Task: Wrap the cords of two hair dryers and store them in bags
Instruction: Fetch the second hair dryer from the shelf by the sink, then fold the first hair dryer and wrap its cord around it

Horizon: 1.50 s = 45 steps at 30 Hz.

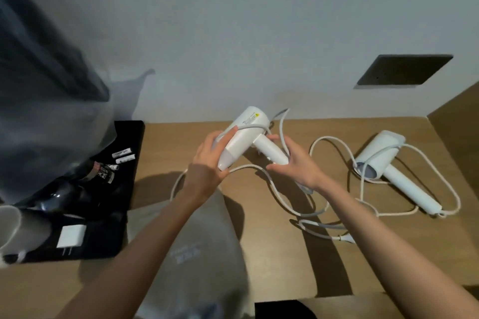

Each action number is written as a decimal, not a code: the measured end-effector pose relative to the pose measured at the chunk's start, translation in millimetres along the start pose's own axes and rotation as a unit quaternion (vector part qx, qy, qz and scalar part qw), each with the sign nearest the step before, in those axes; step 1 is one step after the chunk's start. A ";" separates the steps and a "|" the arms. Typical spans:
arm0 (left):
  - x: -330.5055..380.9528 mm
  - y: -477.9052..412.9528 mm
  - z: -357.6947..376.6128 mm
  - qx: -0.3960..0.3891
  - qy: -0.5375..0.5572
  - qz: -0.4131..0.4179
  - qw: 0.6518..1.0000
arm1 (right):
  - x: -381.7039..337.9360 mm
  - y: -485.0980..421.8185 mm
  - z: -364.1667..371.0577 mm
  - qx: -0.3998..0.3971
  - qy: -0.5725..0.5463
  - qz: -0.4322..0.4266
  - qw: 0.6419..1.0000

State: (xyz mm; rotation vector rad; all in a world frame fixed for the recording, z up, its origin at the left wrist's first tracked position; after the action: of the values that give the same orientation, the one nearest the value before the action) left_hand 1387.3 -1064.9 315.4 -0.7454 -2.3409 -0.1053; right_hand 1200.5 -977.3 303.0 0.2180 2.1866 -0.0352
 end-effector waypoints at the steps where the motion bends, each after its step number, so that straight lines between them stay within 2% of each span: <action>1: -2.5 -0.9 4.0 -0.002 0.002 0.002 1.000 | 5.1 0.9 3.4 -0.001 -0.003 0.007 1.000; 5: -11.5 -0.4 24.3 -0.008 -0.002 0.015 1.000 | 25.6 3.8 10.0 0.005 0.000 0.013 1.000; 11: -23.4 -7.2 65.4 0.031 -0.020 0.033 0.999 | 54.9 -0.8 6.9 0.011 0.049 -0.008 0.999; 21: -27.6 -22.9 113.3 0.158 -0.055 0.073 0.983 | 90.2 -16.8 -10.4 0.062 0.102 -0.061 0.991; 26: -26.8 -28.0 117.9 0.189 -0.073 0.074 0.976 | 83.3 -19.4 -14.8 0.109 0.203 -0.095 0.969; 31: -24.9 -22.6 112.2 0.142 -0.113 0.066 0.981 | 72.1 -1.1 -14.0 0.110 0.318 -0.064 0.939; 34: -11.0 -5.7 98.8 0.143 -0.135 0.061 0.979 | 57.8 23.2 -22.5 0.123 0.374 -0.059 0.917; 38: 7.0 28.7 75.3 0.159 -0.117 0.064 0.978 | 23.1 64.6 -20.1 0.159 0.377 -0.139 0.902; 41: 7.9 57.7 58.3 0.170 -0.112 0.064 0.977 | -5.7 92.7 3.9 0.143 0.358 -0.199 0.901; 45: -4.1 97.7 37.1 0.193 -0.122 0.051 0.972 | -31.2 121.1 47.8 0.104 0.306 -0.236 0.916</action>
State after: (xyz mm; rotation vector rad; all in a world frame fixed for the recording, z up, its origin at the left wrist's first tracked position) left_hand 1421.2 -975.7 272.6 -0.7092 -2.4393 0.5003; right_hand 1277.2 -867.7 306.9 -0.2229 2.8164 -0.5398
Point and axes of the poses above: each hand's wrist, its own y-axis away from the middle knuckle, its own z-axis out of the palm, x = y × z, the point moved 7 cm from there along -y, towards the middle knuckle, and after that the axes turned 9 degrees about -z, right-handed, at the moved point
